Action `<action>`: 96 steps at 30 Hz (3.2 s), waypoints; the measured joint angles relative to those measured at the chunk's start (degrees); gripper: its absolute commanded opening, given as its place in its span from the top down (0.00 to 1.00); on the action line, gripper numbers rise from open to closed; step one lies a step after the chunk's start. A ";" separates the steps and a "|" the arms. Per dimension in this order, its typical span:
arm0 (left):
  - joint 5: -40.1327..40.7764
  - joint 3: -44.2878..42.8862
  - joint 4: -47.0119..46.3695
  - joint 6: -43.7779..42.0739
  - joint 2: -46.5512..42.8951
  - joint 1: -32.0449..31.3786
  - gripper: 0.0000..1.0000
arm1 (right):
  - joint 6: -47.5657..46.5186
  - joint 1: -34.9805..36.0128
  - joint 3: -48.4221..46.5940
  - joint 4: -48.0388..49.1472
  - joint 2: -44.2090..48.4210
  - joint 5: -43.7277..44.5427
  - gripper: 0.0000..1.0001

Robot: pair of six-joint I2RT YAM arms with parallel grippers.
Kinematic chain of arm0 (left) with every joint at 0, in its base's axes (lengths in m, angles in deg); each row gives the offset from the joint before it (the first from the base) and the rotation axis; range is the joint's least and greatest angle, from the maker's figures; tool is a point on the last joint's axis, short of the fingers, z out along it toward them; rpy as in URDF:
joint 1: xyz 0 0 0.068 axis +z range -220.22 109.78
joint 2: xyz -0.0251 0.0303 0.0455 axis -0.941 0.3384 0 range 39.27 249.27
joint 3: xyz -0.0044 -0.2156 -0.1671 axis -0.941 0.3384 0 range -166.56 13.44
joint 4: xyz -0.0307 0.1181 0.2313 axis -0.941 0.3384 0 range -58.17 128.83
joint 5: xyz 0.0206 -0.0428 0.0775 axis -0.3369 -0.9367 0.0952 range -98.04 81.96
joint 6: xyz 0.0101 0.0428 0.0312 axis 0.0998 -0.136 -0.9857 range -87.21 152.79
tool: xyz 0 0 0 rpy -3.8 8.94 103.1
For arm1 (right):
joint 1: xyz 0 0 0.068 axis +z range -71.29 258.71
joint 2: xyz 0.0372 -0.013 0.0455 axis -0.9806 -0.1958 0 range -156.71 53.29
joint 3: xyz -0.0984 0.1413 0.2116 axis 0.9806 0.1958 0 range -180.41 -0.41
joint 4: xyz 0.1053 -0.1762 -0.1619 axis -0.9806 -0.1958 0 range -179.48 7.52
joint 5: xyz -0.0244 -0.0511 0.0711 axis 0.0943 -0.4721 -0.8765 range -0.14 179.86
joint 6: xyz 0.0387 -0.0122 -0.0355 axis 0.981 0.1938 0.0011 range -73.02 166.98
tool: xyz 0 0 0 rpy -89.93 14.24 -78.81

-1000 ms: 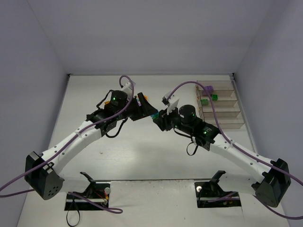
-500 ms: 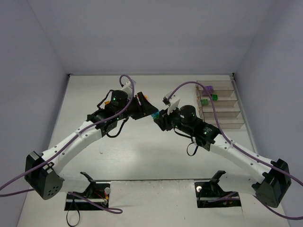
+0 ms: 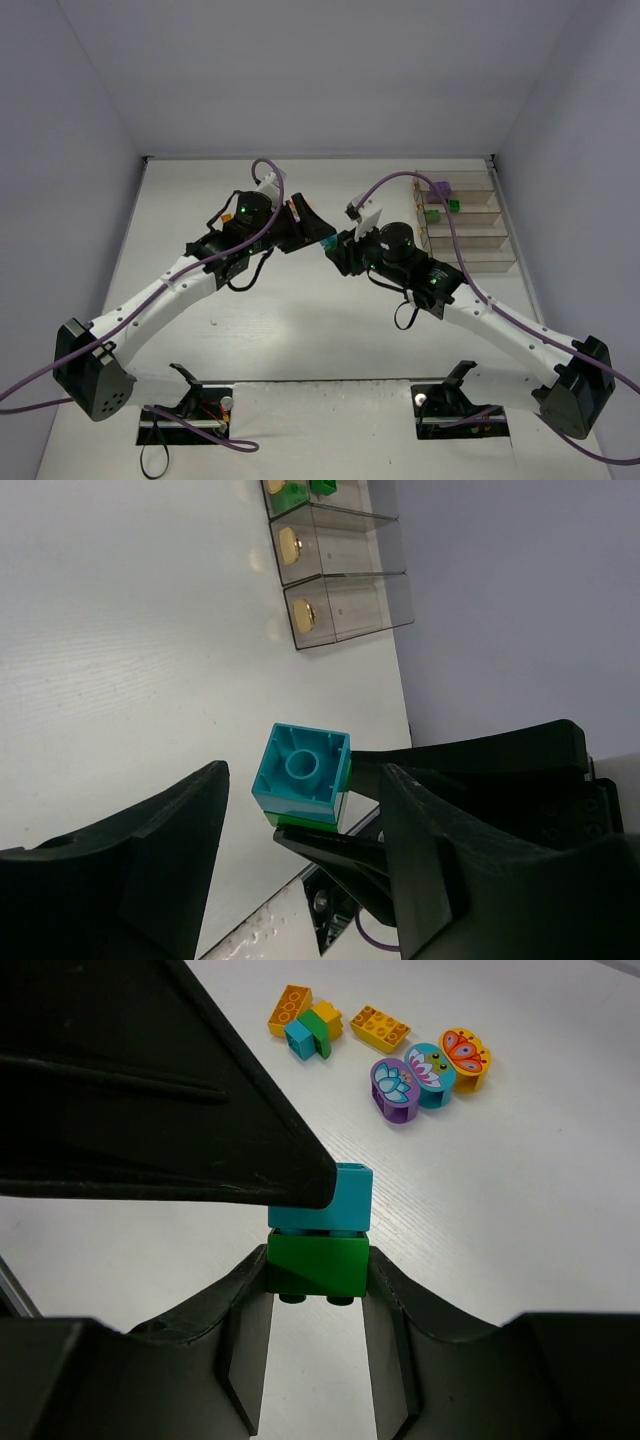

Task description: Sort the legos into containers by color

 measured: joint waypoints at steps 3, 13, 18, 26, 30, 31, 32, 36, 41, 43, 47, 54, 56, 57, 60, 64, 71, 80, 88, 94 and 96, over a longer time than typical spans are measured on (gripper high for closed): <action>-0.02 0.22 -1.05 0.55 0.22 -0.04 0.45 | 0.61 0.00 0.00 0.02 0.00 0.00 1.00; 0.02 0.76 -2.29 1.40 1.18 -0.81 0.57 | 2.60 0.00 0.00 0.57 0.00 0.00 1.00; 0.31 0.92 -2.51 1.46 1.18 -0.79 0.75 | 3.37 0.00 0.00 0.85 -0.02 0.02 1.00; 3.15 1.62 -2.91 1.36 0.74 -0.79 0.95 | 3.65 0.00 1.53 2.21 -0.09 0.20 1.00; 4.24 1.77 -2.89 1.16 0.70 -0.74 0.96 | 3.65 0.00 4.92 2.58 -0.07 0.63 1.00; 4.39 1.77 -2.91 1.01 0.70 -0.66 0.95 | 3.65 -0.02 5.66 2.47 -0.07 0.92 1.00; 4.57 1.77 -2.84 0.83 0.70 -0.59 0.95 | 3.61 -0.02 6.10 2.01 -0.07 1.36 1.00; 5.49 1.77 -2.12 -0.70 0.70 0.42 0.95 | 3.58 -1.84 6.05 0.57 -0.37 4.00 1.00; 6.73 2.10 1.92 -4.70 -0.98 3.65 0.95 | 5.46 -15.13 -0.26 -2.82 -6.84 6.12 1.00; 6.64 3.65 3.13 -6.12 -3.65 5.60 0.95 | 6.71 -21.84 -4.63 -3.89 -11.06 6.47 1.00; 5.01 6.75 6.40 -10.19 -10.47 10.99 0.95 | 7.96 -32.30 -13.55 -5.95 -20.06 6.40 1.00; -0.37 9.38 9.90 -19.63 -19.06 14.75 0.95 | 5.38 -41.83 -25.90 -7.93 -34.51 5.84 1.00; -2.08 10.29 10.16 -22.18 -20.85 14.75 0.95 | 3.63 -43.50 -28.68 -8.61 -38.40 5.40 1.00; -3.02 10.80 10.32 -23.47 -21.66 14.75 0.95 | 2.78 -44.26 -29.68 -8.85 -40.06 5.20 1.00; -4.92 11.87 10.88 -26.73 -23.45 14.75 0.95 | 0.37 -45.90 -32.57 -10.49 -44.22 4.48 0.99; -6.71 12.63 11.06 -30.84 -24.48 14.75 0.95 | -1.60 -47.30 -34.14 -12.04 -47.19 4.15 0.91; -8.63 15.08 8.17 -36.89 -24.41 14.75 0.94 | -2.86 -48.17 -37.44 -13.84 -51.10 3.58 0.51; -11.26 15.76 4.66 -45.57 -23.17 14.75 0.89 | -1.18 -48.11 -37.64 -17.31 -49.66 1.40 0.35; -15.10 16.98 -0.50 -51.95 -20.72 14.75 0.89 | 4.20 -47.67 -36.22 -19.06 -35.47 -13.81 0.43; -17.09 19.47 -6.73 -57.51 -20.70 13.73 0.88 | 10.84 -38.69 -33.48 -15.50 -28.17 -34.73 0.42; -17.29 20.02 -8.09 -59.78 -20.74 13.00 0.88 | 12.79 -33.48 -32.72 -14.67 -28.81 -40.74 0.40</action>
